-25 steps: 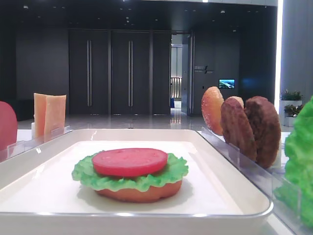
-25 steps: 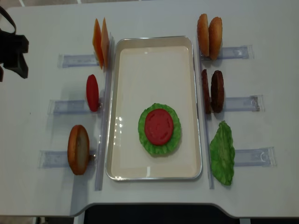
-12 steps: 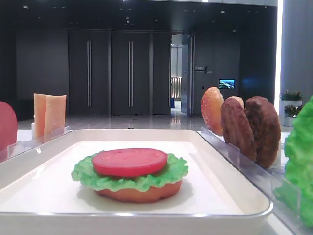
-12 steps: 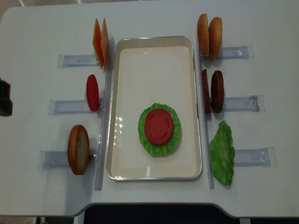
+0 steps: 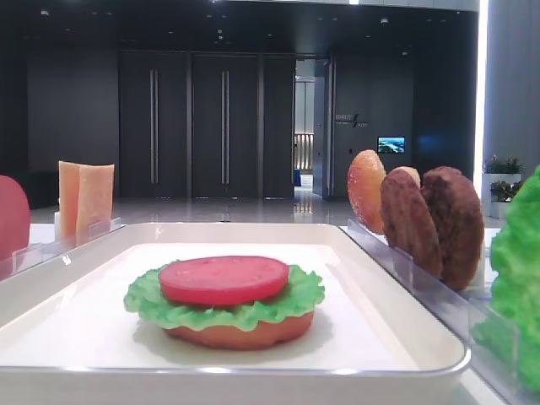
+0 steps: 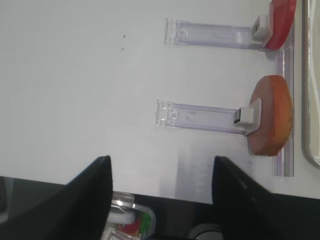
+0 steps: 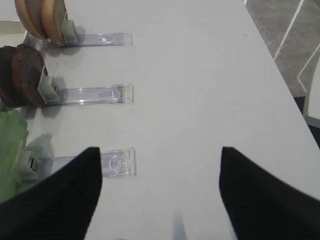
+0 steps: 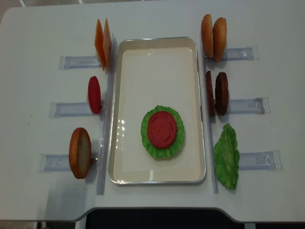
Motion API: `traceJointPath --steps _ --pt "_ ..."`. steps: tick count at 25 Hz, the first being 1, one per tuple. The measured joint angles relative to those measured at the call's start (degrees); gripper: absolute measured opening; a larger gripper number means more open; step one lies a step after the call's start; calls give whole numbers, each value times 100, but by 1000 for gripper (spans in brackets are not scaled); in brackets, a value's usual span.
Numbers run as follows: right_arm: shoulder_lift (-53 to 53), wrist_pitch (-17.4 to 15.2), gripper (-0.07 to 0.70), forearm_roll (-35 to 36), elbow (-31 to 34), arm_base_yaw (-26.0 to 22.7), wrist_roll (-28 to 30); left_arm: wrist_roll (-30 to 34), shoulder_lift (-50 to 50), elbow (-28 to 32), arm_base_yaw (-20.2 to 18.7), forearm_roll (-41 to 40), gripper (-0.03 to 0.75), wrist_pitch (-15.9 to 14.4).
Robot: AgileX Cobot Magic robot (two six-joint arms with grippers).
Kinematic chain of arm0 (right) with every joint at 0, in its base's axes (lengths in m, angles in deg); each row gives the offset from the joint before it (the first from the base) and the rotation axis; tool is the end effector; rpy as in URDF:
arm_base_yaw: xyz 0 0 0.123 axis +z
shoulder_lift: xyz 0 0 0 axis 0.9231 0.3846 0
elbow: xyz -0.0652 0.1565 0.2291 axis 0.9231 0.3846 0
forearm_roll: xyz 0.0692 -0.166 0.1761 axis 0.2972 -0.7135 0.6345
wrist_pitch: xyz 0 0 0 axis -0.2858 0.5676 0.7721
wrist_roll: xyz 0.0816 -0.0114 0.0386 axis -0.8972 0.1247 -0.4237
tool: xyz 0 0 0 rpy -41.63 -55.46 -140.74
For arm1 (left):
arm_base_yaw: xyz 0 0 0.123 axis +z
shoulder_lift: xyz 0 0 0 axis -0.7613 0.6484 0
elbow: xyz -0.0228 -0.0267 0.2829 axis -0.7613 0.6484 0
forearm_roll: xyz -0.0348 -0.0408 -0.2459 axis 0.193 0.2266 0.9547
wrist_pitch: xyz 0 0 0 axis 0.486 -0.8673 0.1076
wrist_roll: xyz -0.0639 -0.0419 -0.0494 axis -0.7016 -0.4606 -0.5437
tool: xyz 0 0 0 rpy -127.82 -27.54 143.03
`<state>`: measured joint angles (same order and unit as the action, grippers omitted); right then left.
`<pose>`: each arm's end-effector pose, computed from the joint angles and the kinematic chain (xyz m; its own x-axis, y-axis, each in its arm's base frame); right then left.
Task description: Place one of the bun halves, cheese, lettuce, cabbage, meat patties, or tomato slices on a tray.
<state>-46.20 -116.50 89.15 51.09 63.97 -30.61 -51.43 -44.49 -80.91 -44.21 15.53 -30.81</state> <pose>-0.0101 0.0032 0.2729 -0.5099 -0.0142 -0.8601 0.0129 0.9996 -0.0241 0.0612 0.0144 0.3263 -0.7969 -0.0822 -0.5985 -0.1547 0.9854 0.0706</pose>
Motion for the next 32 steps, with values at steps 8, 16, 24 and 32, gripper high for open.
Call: traceJointPath --steps 8,16,24,32 --pt "0 0 476 0 0 0 0 51 -1639 581 0 358 474 -69" --pt "0 0 476 0 0 0 0 272 -2785 1211 0 483 473 59" --pt "0 0 476 0 0 0 0 352 -3157 1590 -98 499 425 584" --pt "0 5 476 0 0 0 0 408 -3157 1650 -554 436 335 750"
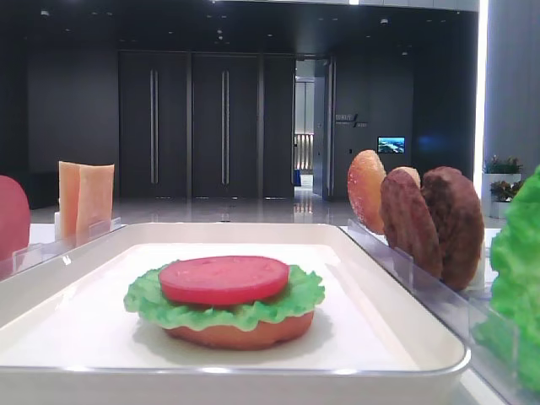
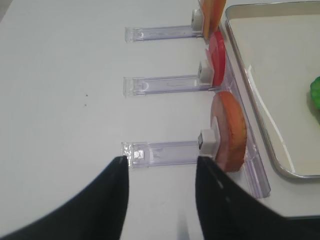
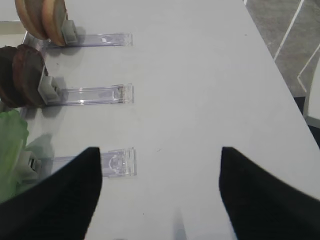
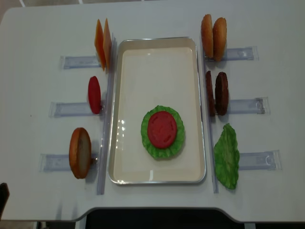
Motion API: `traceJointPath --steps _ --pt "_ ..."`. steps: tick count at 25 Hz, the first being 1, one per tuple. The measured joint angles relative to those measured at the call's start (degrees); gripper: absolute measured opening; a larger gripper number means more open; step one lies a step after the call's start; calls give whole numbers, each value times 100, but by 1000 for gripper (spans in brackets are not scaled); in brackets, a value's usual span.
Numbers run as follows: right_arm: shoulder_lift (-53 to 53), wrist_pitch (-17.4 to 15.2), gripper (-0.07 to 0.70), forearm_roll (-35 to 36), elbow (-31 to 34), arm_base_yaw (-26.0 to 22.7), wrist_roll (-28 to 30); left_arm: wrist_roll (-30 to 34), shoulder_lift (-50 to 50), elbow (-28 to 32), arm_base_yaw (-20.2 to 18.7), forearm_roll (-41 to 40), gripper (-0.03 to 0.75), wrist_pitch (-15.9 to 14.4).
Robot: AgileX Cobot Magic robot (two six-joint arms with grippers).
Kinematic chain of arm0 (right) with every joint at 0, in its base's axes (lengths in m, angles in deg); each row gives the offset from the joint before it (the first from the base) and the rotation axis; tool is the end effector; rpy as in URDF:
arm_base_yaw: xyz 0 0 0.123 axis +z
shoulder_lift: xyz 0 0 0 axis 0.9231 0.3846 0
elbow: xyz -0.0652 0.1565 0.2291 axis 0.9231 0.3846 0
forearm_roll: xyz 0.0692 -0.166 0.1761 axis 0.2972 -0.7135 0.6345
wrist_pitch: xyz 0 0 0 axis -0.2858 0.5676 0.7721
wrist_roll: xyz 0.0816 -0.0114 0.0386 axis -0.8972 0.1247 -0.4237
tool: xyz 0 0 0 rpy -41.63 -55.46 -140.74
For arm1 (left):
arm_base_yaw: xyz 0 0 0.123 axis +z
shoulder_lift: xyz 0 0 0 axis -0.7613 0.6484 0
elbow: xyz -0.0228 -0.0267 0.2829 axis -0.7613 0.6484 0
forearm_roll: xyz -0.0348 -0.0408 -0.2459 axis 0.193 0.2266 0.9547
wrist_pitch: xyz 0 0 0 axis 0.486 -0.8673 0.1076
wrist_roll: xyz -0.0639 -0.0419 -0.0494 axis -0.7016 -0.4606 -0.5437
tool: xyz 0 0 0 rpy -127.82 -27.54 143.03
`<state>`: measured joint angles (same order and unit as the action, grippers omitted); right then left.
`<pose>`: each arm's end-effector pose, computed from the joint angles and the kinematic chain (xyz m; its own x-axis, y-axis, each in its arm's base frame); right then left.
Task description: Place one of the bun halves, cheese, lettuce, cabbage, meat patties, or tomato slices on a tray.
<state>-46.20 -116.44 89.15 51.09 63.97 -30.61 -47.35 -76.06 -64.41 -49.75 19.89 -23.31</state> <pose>-0.0101 0.0032 0.2730 -0.5090 -0.0142 -0.8607 0.0129 0.9996 -0.0241 -0.0070 0.0020 0.2660 -0.5120 0.0439 -0.8579 0.0071 0.9989 0.0468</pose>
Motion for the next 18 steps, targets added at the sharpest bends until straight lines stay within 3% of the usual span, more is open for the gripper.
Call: traceJointPath --steps 18 --pt "0 0 476 0 0 0 0 -83 0 0 0 -90 258 6"
